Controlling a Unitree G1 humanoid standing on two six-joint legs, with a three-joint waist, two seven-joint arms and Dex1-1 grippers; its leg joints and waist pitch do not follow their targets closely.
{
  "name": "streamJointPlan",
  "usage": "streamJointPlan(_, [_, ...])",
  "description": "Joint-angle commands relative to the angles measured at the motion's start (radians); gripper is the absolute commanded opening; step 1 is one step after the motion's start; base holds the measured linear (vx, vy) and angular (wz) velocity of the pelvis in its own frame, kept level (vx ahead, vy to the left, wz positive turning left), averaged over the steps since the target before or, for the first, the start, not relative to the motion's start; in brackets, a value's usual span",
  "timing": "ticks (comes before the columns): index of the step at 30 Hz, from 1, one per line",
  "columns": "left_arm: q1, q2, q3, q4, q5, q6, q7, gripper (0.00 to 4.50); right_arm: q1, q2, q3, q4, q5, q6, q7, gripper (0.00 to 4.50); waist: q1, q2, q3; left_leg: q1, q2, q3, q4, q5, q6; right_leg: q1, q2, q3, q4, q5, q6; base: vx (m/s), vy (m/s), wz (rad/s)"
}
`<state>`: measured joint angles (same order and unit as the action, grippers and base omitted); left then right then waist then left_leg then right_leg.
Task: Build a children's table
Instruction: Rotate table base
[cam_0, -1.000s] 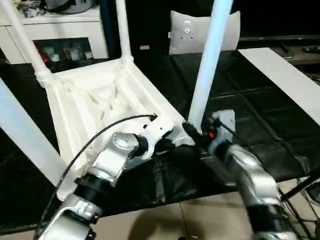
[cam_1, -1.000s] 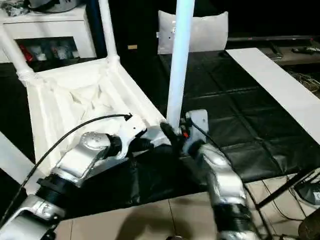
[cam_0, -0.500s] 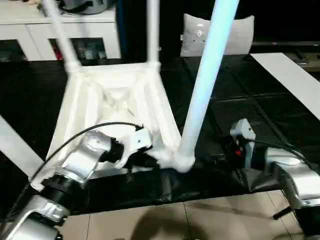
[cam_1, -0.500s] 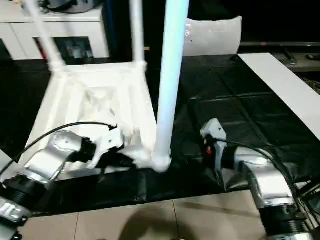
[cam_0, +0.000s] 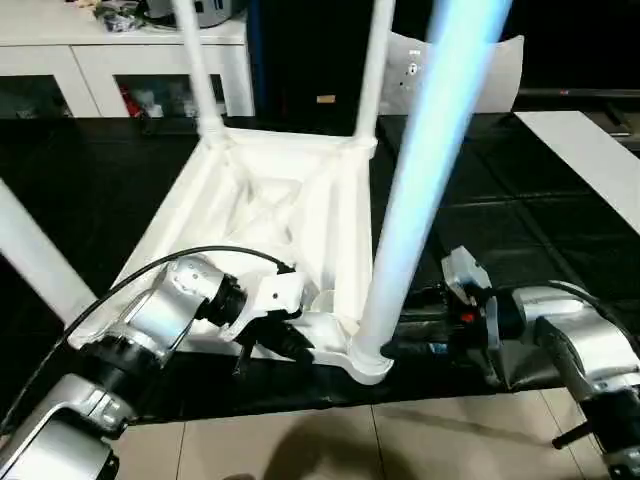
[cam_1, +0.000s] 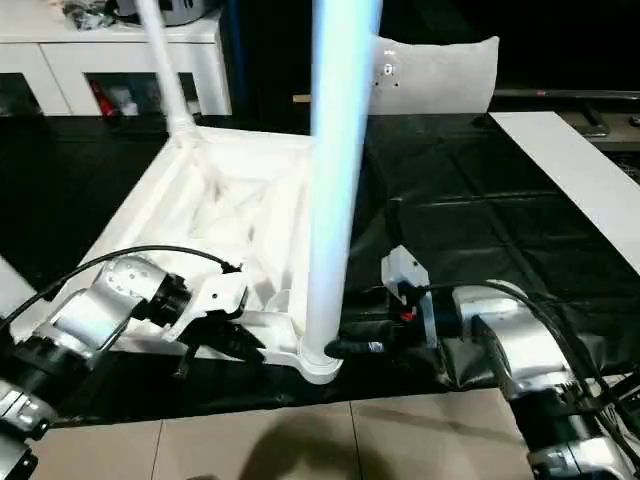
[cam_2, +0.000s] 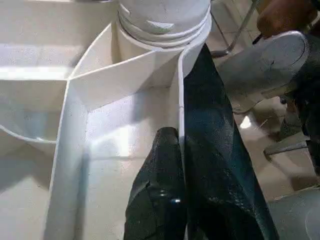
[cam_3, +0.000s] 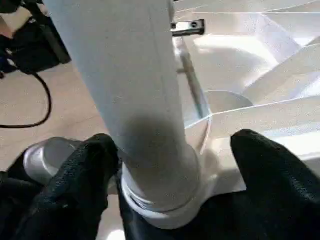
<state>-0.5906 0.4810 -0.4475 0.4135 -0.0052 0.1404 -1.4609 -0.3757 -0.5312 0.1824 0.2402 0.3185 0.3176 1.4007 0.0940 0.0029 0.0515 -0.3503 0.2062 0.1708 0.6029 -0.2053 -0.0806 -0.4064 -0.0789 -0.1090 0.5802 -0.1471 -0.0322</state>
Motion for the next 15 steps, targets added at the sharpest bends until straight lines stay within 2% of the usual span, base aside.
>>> streamJointPlan(1, [-0.034,-0.016,-0.014,-0.019,-0.01,-0.031,-0.042,0.0,-0.012,0.002,0.017,-0.01,0.018,0.017,0.025,3.55,-0.006,-0.003,-0.073,0.003,0.028,0.0,-0.068,-0.139,0.066,0.063,-0.064,0.052,-0.059,-0.292,-0.181,0.0,0.0,0.0])
streamJointPlan(10, [-0.038,-0.012,-0.018,0.002,-0.009,-0.052,-0.056,0.0,-0.039,0.028,0.04,0.023,0.025,0.043,0.051,2.65,-0.006,-0.006,-0.073,0.004,0.028,0.001,-0.069,-0.141,0.058,0.062,-0.066,0.051,-0.06,-0.314,-0.172,0.0,0.0,0.0])
streamJointPlan(15, [-0.035,-0.008,-0.017,0.005,-0.008,-0.057,-0.055,0.0,-0.04,0.029,0.046,0.022,0.026,0.049,0.064,2.3,-0.004,-0.005,-0.074,0.003,0.03,0.0,-0.069,-0.127,0.058,0.061,-0.066,0.052,-0.057,-0.294,-0.176,0.0,0.0,0.0])
